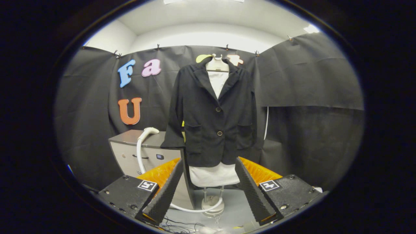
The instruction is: Iron the clothes twice with a garment steamer, once on the left side and once on the right side.
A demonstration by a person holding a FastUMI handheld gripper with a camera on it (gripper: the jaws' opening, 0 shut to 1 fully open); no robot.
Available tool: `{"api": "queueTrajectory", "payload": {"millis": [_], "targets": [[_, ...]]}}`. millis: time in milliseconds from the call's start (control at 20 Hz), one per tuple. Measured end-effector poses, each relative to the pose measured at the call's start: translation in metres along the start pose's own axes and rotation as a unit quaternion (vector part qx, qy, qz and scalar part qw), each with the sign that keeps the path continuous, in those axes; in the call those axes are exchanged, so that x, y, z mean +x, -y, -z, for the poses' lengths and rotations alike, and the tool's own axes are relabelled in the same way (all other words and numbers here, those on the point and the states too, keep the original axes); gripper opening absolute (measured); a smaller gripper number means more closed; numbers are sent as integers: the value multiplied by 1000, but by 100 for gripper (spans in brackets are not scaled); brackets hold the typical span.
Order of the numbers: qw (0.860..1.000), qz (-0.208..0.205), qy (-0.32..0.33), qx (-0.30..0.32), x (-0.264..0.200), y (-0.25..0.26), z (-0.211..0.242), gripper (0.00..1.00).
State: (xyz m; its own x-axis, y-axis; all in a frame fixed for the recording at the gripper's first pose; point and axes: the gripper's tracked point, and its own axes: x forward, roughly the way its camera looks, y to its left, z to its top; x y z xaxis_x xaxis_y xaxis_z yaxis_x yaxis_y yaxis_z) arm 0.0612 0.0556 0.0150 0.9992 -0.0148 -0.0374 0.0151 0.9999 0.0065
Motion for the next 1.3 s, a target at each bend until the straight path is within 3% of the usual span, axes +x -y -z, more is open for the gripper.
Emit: {"api": "queueTrajectory", "payload": {"millis": [250, 700, 900, 1100, 1300], "targets": [[1000, -24, -7, 0, 68, -59, -33, 100], [992, -125, -9, 6, 207, -224, -82, 100], [987, -155, -40, -10, 270, -297, -69, 99], [979, -179, -97, -31, 326, -357, -28, 99], [972, -175, -150, -48, 389, -396, 13, 100]]}}
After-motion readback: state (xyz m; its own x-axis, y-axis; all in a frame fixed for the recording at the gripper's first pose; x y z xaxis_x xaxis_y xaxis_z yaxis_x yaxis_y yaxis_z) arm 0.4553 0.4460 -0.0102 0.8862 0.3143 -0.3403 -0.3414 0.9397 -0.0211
